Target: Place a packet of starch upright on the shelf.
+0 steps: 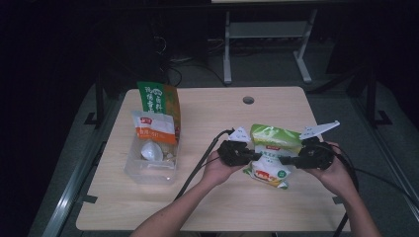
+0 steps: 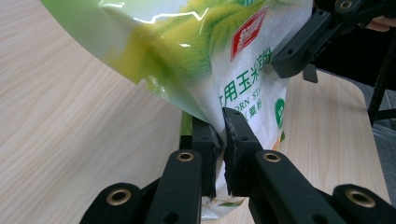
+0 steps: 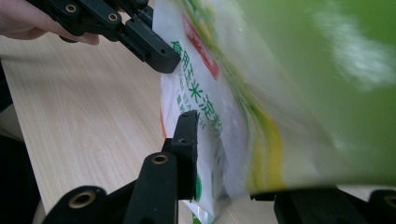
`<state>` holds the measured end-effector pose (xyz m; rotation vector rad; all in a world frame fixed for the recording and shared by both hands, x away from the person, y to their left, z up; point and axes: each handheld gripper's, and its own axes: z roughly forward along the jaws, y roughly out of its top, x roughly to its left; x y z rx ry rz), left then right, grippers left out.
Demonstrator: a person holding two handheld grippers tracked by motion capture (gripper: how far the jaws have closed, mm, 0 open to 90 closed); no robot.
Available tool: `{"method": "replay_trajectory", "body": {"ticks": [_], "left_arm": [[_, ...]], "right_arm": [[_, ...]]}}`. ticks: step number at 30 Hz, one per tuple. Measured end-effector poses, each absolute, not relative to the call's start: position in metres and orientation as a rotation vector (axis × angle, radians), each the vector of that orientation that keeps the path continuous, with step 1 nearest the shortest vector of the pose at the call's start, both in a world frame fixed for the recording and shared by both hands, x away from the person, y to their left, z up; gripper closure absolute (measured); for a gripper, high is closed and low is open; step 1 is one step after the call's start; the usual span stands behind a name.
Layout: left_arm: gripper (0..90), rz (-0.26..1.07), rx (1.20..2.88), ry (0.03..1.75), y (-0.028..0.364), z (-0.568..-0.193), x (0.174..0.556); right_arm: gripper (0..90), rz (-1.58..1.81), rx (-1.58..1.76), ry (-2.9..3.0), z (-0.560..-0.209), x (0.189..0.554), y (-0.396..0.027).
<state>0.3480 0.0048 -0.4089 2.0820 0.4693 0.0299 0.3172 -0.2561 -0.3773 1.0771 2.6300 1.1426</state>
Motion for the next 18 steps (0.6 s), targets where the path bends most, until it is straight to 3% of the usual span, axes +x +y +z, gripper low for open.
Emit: {"method": "replay_trajectory", "body": {"ticks": [8, 18], "left_arm": [[81.0, 0.022, 2.08, 0.479, 0.012, -0.409, 0.348], [67.8, 0.057, 2.088, 0.517, 0.033, -0.404, 0.343]], "right_arm": [[85.8, 1.071, 1.071, 2.647, -0.381, 0.317, -0.246], [89.8, 1.099, 1.095, 2.644, -0.376, 0.316, -0.244]]}}
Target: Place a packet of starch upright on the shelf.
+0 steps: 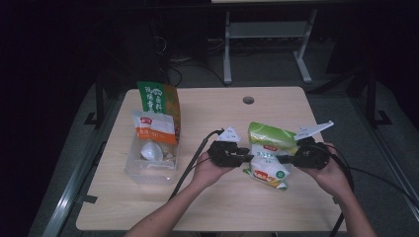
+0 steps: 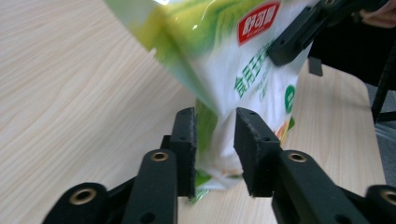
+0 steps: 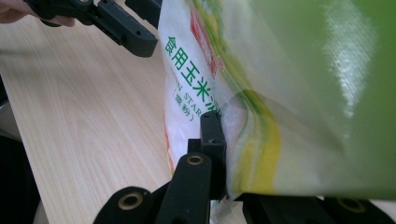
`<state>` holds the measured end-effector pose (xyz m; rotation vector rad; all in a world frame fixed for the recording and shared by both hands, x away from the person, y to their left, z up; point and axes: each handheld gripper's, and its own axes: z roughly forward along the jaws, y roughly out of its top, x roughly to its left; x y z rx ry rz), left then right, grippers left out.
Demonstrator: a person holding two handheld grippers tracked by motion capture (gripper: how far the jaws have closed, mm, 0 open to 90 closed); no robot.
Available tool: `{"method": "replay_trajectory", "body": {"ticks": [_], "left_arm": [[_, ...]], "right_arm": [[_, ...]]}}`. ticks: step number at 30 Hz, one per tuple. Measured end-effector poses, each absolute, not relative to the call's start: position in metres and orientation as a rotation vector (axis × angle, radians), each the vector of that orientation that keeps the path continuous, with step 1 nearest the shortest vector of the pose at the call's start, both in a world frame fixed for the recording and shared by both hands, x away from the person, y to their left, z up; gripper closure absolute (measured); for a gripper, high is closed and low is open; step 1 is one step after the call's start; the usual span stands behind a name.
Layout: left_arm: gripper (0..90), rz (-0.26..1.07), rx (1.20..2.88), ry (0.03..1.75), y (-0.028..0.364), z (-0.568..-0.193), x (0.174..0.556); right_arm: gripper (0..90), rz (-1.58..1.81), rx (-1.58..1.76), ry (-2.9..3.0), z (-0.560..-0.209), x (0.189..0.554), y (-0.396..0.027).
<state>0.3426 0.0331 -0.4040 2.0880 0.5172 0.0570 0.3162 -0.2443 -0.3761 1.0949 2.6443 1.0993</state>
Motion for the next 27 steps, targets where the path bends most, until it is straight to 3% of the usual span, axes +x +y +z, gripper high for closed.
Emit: {"method": "replay_trajectory", "body": {"ticks": [27], "left_arm": [[48.1, 0.054, 2.105, 0.499, 0.088, -0.406, 0.296]], "right_arm": [[89.9, 1.044, 1.076, 2.628, -0.346, 0.331, -0.225]]}}
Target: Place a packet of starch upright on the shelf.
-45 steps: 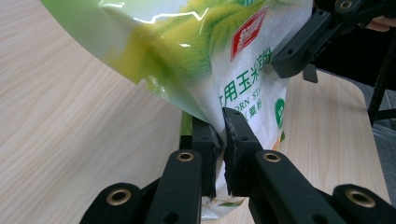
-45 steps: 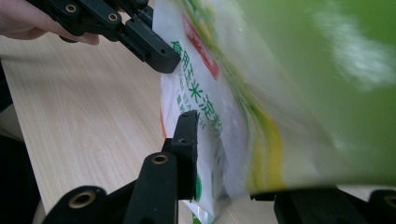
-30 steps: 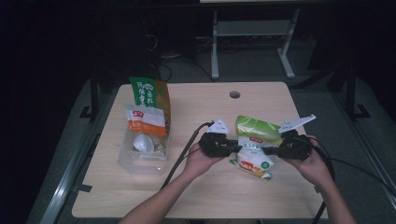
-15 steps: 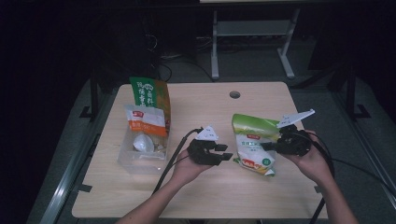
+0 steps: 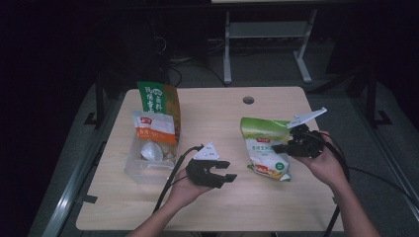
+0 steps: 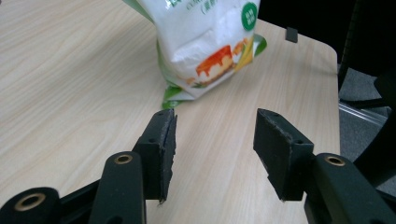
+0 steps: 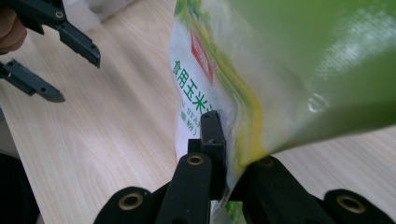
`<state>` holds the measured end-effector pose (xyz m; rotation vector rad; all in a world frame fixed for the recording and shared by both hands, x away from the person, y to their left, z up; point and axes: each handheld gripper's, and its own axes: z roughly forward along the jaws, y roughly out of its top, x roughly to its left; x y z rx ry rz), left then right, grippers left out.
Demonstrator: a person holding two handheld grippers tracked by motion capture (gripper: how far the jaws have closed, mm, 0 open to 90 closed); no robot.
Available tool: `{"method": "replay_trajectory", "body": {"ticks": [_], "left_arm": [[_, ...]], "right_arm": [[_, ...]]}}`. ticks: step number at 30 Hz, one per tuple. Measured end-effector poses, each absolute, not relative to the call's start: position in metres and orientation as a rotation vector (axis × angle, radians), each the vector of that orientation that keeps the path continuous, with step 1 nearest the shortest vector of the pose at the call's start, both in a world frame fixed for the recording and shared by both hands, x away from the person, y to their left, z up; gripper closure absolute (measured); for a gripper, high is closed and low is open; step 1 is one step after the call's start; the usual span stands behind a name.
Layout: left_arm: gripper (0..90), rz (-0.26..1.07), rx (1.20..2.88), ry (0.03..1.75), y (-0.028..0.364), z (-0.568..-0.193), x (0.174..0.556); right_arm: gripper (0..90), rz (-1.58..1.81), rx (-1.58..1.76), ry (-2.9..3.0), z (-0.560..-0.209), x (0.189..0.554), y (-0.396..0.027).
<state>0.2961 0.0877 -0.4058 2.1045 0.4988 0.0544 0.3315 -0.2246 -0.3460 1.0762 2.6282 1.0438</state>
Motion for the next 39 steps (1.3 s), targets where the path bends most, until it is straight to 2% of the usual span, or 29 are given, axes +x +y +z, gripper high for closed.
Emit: {"method": "replay_trajectory", "body": {"ticks": [23, 39], "left_arm": [[39.6, 0.032, 2.098, 0.493, 0.116, -0.409, 0.27], [37.7, 0.037, 2.093, 0.477, 0.126, -0.412, 0.248]], "right_arm": [[89.9, 1.047, 1.028, 2.656, -0.325, 0.343, -0.2], [89.9, 1.083, 0.936, 2.692, -0.301, 0.349, -0.169]]}}
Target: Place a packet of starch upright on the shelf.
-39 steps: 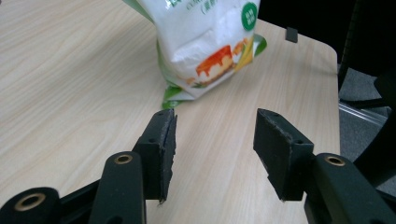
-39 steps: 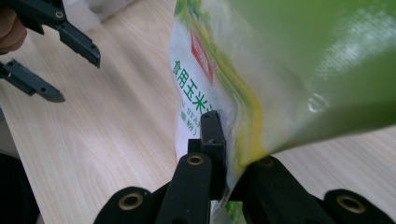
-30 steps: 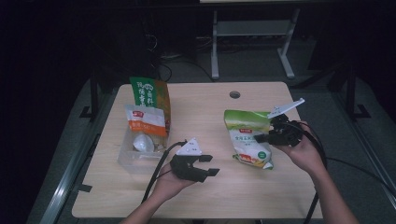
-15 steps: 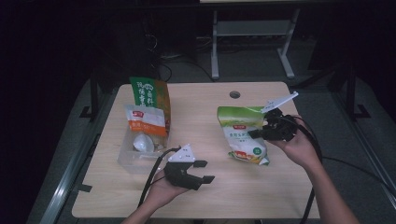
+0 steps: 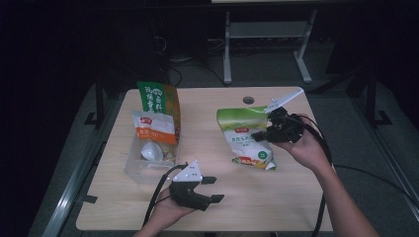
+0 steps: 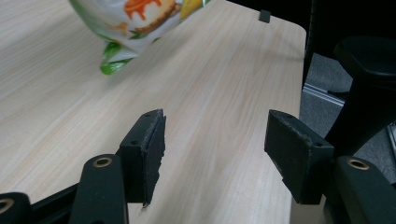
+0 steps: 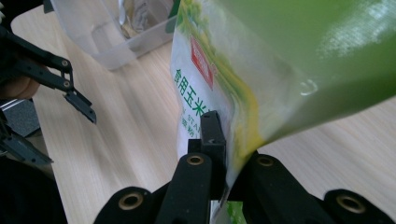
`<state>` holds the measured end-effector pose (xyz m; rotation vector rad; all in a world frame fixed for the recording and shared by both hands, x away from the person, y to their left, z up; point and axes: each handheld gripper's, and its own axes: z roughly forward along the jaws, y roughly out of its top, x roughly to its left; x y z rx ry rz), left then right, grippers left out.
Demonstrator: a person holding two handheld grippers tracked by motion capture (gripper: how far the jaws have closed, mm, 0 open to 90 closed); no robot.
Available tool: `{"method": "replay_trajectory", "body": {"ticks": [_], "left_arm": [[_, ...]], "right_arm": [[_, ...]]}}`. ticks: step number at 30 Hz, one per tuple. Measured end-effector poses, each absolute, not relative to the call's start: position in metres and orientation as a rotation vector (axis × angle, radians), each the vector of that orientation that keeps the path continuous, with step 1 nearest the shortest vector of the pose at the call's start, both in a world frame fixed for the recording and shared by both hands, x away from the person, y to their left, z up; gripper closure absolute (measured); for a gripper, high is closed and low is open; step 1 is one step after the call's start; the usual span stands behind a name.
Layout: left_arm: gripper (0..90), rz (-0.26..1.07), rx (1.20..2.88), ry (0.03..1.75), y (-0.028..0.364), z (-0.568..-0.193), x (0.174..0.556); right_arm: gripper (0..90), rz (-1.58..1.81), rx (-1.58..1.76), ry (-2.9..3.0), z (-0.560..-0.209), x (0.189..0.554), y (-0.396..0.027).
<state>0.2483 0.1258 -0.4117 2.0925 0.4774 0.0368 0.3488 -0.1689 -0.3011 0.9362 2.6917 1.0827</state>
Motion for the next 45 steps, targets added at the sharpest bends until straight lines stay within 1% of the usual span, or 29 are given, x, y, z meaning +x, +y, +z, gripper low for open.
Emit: {"method": "replay_trajectory", "body": {"ticks": [20, 37, 45], "left_arm": [[36.7, 0.038, 2.09, 0.469, 0.133, -0.422, 0.234], [35.8, 0.034, 2.091, 0.443, 0.133, -0.424, 0.225], [35.4, 0.029, 2.097, 0.419, 0.132, -0.424, 0.222]], "right_arm": [[89.9, 1.099, 0.793, 2.752, -0.278, 0.364, -0.123], [89.9, 1.13, 0.671, 2.775, -0.26, 0.371, -0.087], [89.9, 1.161, 0.597, 2.796, -0.25, 0.375, -0.06]]}}
